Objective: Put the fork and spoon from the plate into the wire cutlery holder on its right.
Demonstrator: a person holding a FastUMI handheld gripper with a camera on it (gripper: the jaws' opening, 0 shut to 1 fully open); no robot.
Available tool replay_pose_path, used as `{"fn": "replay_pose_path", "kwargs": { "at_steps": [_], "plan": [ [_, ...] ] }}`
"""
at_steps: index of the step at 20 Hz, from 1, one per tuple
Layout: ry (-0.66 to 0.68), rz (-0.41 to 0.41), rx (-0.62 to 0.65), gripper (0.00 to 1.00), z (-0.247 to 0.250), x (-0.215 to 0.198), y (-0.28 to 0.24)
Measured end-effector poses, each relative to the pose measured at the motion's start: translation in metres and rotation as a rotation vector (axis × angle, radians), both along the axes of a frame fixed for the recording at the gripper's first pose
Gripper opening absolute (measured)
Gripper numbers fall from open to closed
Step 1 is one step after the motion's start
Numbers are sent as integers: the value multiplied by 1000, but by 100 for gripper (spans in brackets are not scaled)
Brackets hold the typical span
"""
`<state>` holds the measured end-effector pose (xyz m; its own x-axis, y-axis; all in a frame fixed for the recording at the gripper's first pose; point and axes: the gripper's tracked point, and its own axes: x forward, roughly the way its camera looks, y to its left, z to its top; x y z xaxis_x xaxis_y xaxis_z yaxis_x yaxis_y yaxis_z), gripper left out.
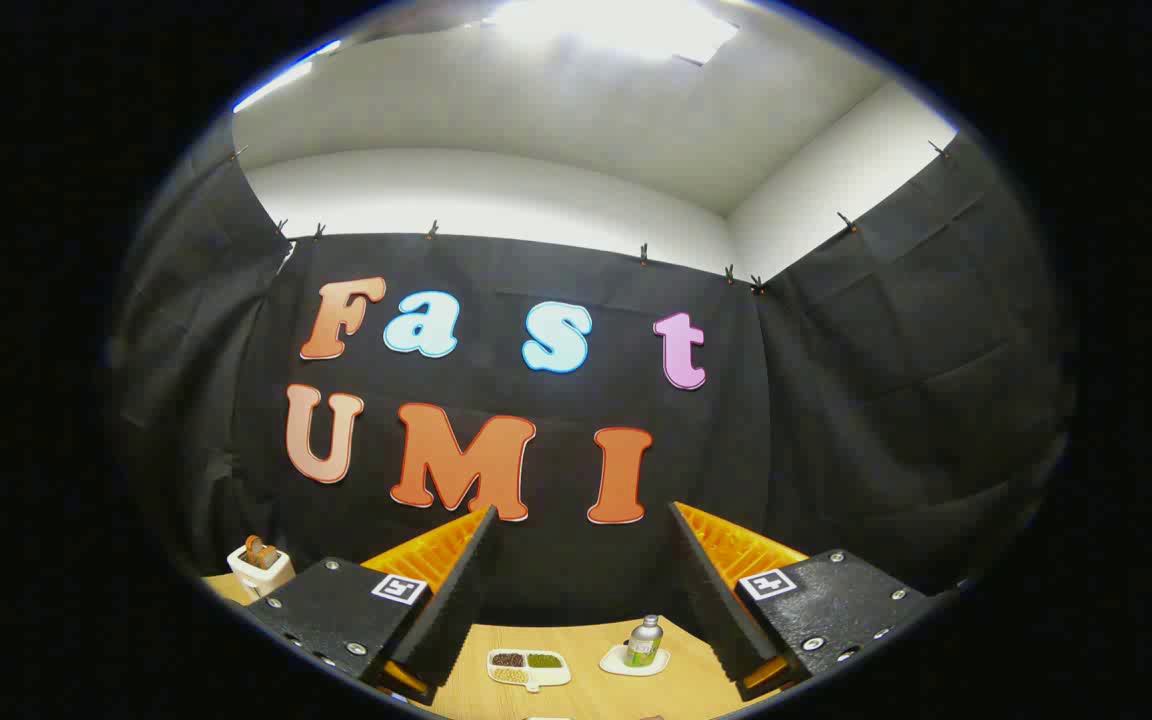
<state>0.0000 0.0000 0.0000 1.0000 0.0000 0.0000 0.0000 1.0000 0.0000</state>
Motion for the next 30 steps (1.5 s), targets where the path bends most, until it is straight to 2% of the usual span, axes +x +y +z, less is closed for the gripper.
{"fn": "replay_pose_path", "kwargs": {
  "at_steps": [2, 7, 10, 13, 15, 17, 21, 23, 26, 30],
  "plan": [
    [-17, 20, 51, 97, 2, 5, 5],
    [106, 44, 154, 97, -29, 2, 3],
    [114, 65, 228, 96, -38, 9, 20],
    [154, 103, 162, 95, -66, 8, 51],
    [236, 177, 110, 95, -90, -1, 85],
    [276, 213, 110, 95, -99, -3, 112],
    [191, 154, 71, 95, -84, 11, 124],
    [202, 157, 78, 95, -91, 12, 134],
    [282, 176, 32, 95, -122, 0, 151],
    [471, 254, 15, 95, -181, -24, 196]
  ]
}}
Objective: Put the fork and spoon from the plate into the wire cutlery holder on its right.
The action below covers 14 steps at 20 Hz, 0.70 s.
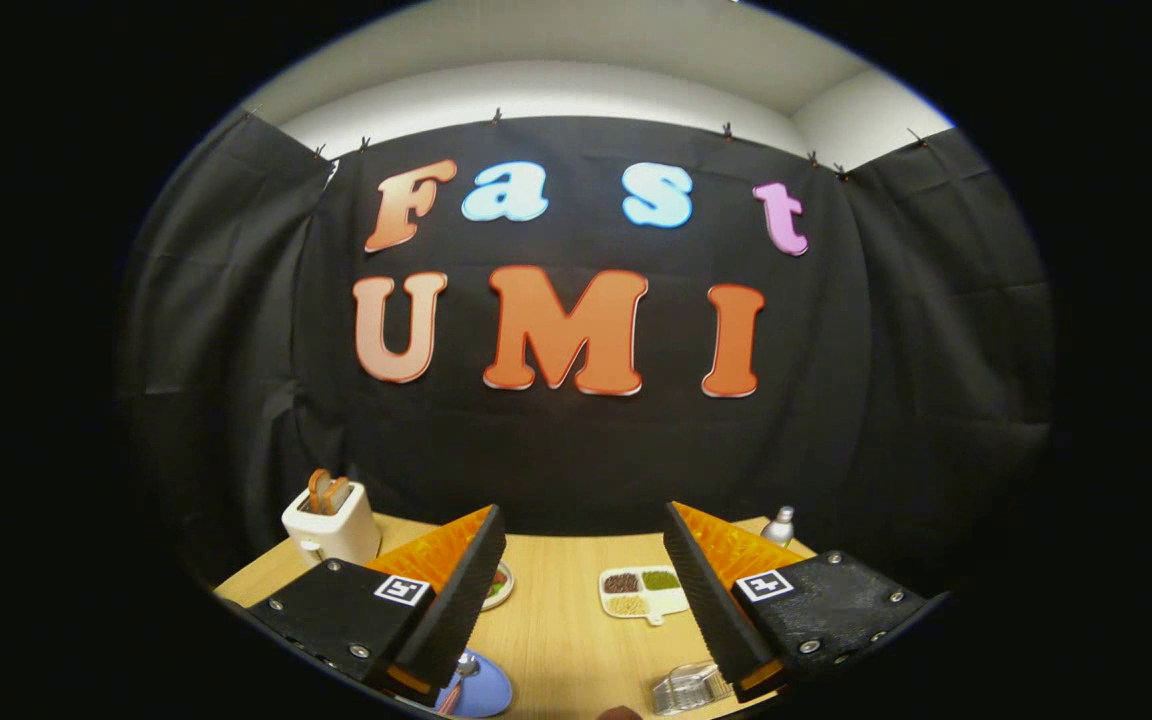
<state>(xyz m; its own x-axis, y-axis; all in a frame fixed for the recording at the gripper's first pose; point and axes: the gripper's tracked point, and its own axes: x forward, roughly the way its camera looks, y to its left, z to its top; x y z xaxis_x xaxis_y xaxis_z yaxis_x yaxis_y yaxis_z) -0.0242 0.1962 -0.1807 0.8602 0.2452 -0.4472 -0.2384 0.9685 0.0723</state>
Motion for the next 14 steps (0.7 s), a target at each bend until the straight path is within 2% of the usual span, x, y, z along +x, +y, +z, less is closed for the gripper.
{"fn": "replay_pose_path", "kwargs": {
  "at_steps": [6, 9, 14],
  "plan": [
    [297, 91, -10, 96, -82, -39, 56],
    [445, 121, -22, 96, -117, -57, 73],
    [713, 217, -65, 95, -168, -103, 99]
  ]
}}
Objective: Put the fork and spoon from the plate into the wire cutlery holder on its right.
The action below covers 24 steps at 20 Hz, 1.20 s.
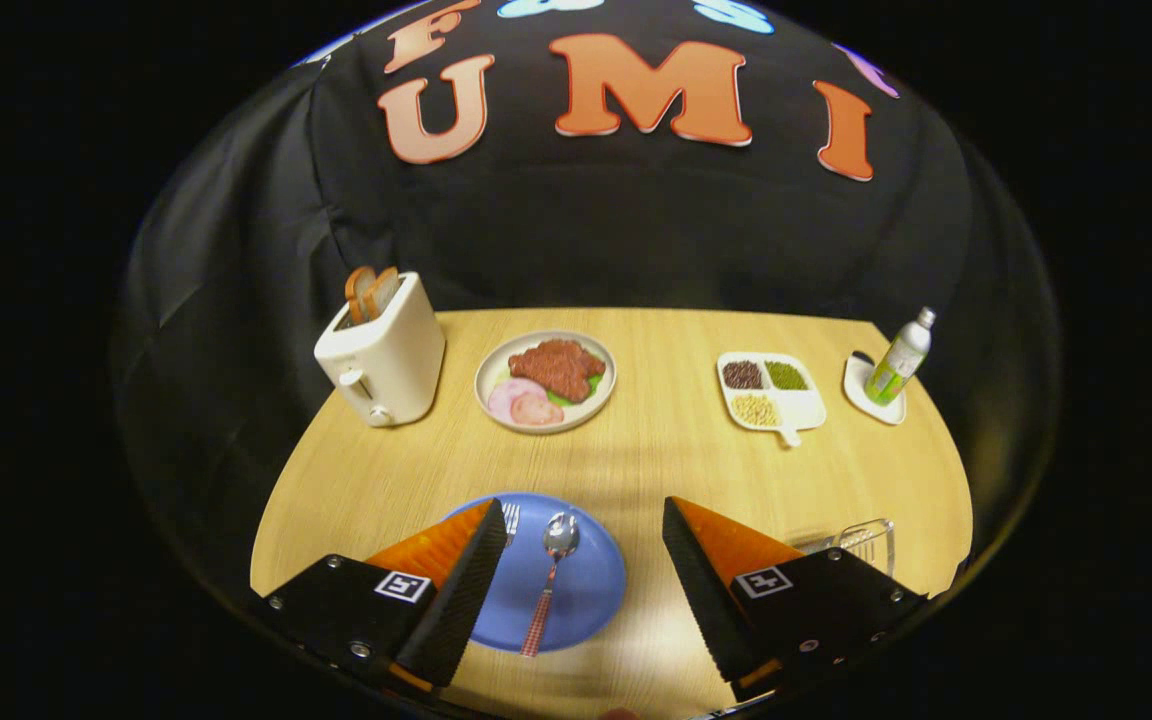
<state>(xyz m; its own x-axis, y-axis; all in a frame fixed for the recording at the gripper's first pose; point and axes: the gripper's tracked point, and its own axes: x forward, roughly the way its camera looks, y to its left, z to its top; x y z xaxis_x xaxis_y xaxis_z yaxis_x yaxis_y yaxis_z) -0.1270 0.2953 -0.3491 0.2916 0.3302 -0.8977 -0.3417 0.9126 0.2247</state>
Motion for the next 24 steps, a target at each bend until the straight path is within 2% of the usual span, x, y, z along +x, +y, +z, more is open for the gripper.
{"fn": "replay_pose_path", "kwargs": {
  "at_steps": [3, 6, 10, 12, 17, 18, 24],
  "plan": [
    [161, 33, -37, 95, -30, -28, 4],
    [250, 101, -84, 93, -49, -44, 2],
    [381, 143, -105, 87, -67, -71, 7],
    [438, 156, -126, 81, -75, -83, 5],
    [538, 183, -169, 57, -84, -108, 3],
    [559, 185, -175, 55, -86, -114, 3],
    [654, 157, -195, 34, -94, -136, 6]
  ]
}}
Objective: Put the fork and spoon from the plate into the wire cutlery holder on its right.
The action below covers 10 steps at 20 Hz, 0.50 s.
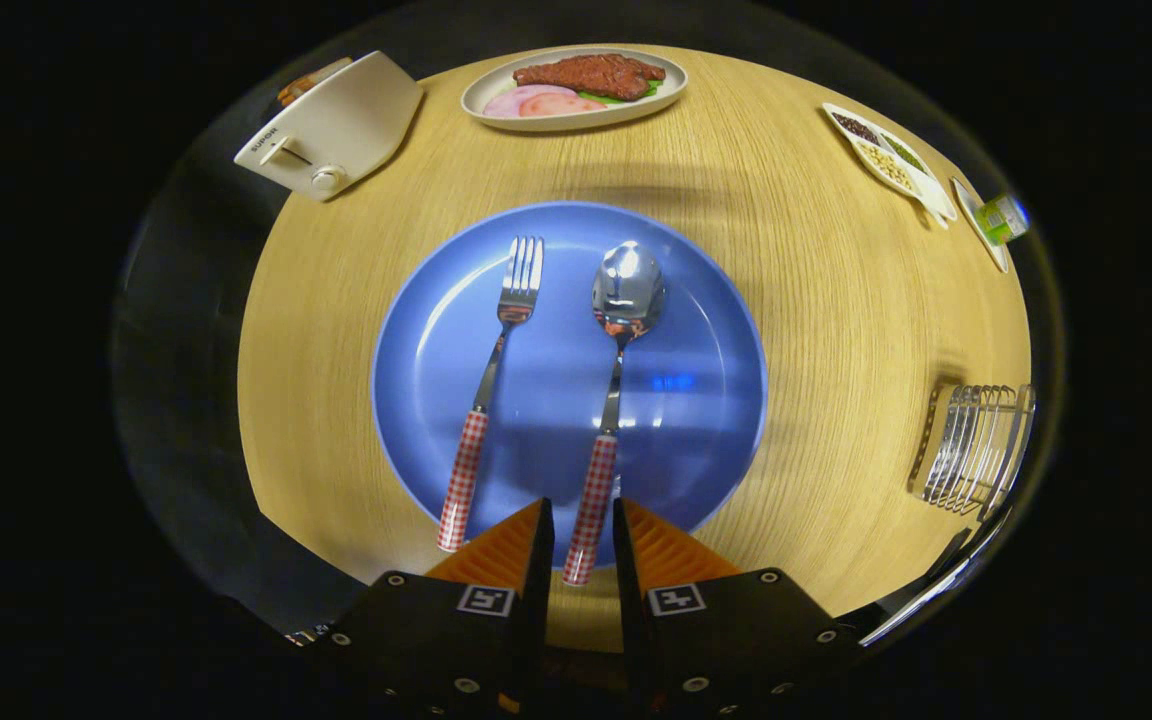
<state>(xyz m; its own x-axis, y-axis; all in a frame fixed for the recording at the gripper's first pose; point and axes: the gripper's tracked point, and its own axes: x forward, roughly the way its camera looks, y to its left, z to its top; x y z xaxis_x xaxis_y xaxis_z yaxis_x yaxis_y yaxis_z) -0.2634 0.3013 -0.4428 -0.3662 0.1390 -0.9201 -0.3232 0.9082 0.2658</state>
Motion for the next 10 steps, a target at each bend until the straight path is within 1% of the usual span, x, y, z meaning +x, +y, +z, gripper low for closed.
{"fn": "replay_pose_path", "kwargs": {
  "at_steps": [1, 5, 6, 7, 10],
  "plan": [
    [8, -9, -1, 29, -1, -3, 2],
    [68, -58, -10, 19, 1, -10, 3],
    [71, -70, -18, 17, 1, -8, 0],
    [67, -74, -17, 13, 2, -7, -2],
    [41, -91, 0, 11, 9, 4, -9]
  ]
}}
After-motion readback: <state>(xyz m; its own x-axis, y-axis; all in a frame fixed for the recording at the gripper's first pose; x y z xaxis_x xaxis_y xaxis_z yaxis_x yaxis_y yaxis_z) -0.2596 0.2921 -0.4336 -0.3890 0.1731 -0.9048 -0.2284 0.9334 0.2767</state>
